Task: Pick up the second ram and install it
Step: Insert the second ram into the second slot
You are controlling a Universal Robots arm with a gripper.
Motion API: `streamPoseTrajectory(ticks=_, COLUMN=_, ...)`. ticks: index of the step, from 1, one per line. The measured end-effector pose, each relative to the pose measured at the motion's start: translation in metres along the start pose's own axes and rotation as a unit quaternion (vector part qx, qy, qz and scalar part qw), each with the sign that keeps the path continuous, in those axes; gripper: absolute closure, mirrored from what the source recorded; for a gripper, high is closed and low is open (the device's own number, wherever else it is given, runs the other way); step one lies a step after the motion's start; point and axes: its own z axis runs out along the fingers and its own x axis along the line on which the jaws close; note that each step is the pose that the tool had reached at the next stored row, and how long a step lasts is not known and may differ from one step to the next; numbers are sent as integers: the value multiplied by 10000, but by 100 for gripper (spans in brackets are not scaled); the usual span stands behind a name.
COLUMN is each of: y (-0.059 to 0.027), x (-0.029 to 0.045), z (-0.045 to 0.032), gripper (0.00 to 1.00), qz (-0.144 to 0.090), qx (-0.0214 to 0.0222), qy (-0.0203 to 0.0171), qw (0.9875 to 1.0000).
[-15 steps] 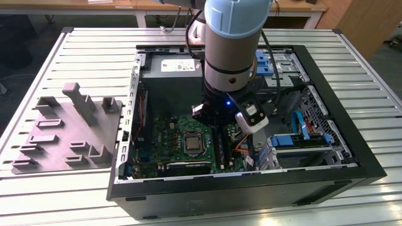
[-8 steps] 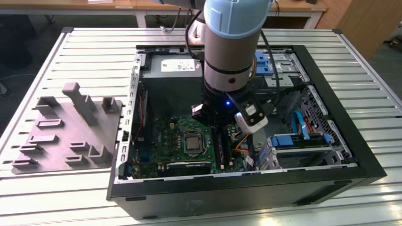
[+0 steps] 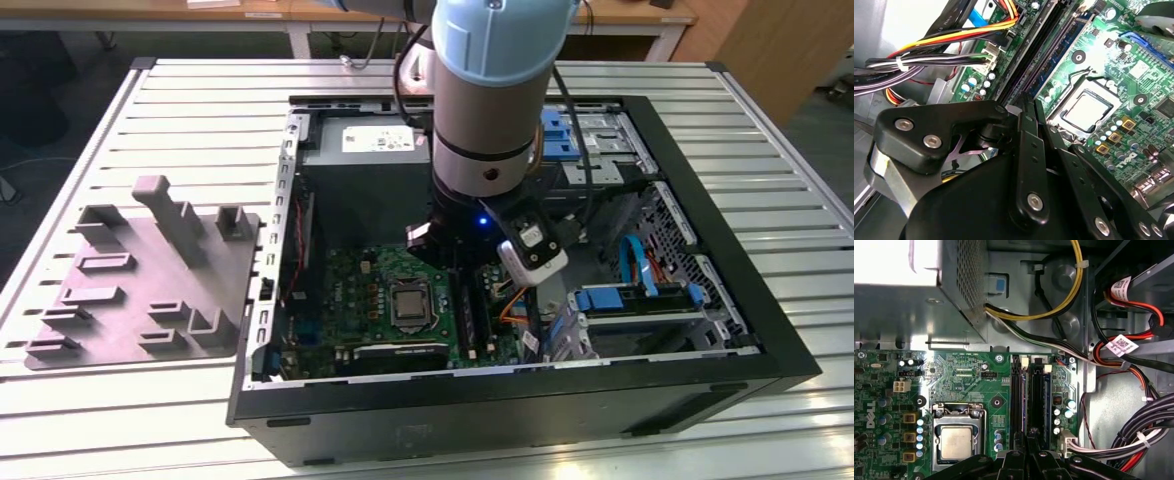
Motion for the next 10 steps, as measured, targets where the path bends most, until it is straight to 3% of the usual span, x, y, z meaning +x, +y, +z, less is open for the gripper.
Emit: streamPoseTrajectory(ticks=10, y=-12, x=1, z=33, gripper=87, qz=0, qx=2, qy=1, qw=10000)
